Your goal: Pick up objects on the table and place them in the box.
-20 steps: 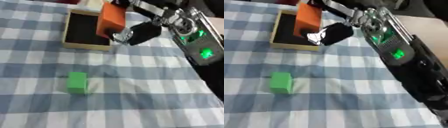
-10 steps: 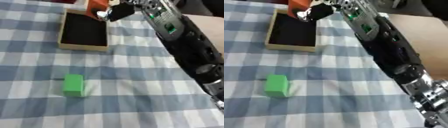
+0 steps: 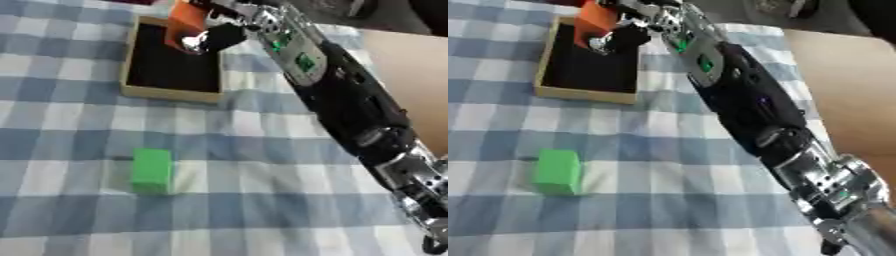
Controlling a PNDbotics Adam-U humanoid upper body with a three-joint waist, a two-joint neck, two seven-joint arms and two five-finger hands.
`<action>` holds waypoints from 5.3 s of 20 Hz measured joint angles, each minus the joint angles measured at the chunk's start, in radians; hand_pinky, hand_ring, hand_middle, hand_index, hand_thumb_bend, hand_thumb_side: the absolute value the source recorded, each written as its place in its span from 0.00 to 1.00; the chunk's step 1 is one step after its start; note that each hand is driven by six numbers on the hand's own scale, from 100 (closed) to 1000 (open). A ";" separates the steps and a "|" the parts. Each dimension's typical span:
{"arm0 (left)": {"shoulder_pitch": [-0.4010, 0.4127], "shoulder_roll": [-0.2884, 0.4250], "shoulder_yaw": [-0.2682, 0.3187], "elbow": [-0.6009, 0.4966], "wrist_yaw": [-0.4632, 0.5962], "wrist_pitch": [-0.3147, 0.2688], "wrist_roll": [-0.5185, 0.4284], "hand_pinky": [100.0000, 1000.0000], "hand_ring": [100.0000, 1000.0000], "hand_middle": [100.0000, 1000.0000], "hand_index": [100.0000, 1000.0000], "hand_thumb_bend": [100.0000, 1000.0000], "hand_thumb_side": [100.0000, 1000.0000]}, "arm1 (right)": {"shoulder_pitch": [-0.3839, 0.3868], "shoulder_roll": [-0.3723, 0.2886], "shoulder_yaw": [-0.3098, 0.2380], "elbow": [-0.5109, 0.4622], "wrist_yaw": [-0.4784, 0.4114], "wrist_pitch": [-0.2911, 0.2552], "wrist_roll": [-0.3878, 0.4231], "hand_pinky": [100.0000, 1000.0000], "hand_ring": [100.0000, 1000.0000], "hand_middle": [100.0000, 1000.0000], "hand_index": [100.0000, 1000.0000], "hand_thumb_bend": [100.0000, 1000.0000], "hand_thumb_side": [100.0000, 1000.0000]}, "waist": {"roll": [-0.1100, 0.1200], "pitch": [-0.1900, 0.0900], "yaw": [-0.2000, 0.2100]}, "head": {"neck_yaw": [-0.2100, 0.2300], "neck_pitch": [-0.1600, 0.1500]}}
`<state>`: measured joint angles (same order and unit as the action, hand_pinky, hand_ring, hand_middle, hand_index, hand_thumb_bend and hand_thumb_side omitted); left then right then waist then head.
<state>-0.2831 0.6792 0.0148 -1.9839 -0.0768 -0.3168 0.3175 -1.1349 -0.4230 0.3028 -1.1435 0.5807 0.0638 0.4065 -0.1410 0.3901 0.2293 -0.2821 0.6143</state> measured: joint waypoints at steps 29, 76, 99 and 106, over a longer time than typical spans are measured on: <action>-0.006 -0.001 -0.005 0.000 0.017 -0.001 -0.007 0.69 0.70 0.63 0.80 0.28 1.00 | -0.004 0.023 -0.060 0.029 0.210 0.016 -0.116 0.86 0.85 0.73 0.84 0.45 0.62 | 0.007 -0.009 -0.010 | -0.006 -0.001; -0.536 0.040 -0.537 -0.002 -0.477 0.450 -1.039 0.82 0.79 0.76 0.86 0.63 0.65 | 0.599 -0.367 -0.278 -0.842 -0.205 -0.049 -0.463 0.84 0.80 0.67 0.81 0.00 0.70 | 0.055 -0.009 -0.119 | 0.153 0.001; -0.551 -0.095 -0.585 0.173 -0.582 0.516 -1.078 0.84 0.83 0.79 0.89 0.38 0.41 | 0.659 -0.338 -0.303 -0.842 -0.222 -0.047 -0.510 0.85 0.79 0.65 0.79 0.00 0.72 | 0.059 -0.008 -0.138 | 0.176 0.001; -0.551 -0.097 -0.584 0.175 -0.544 0.543 -1.113 0.85 0.85 0.79 0.89 0.40 0.50 | 0.670 -0.330 -0.309 -0.842 -0.222 -0.039 -0.524 0.85 0.78 0.65 0.78 0.00 0.72 | 0.060 -0.008 -0.140 | 0.183 0.001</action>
<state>-0.8342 0.5819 -0.5696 -1.8088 -0.6208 0.2266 -0.7951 -0.4646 -0.7525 -0.0064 -1.9851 0.3583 0.0250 -0.1170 -0.0810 0.3822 0.0897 -0.0989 0.6152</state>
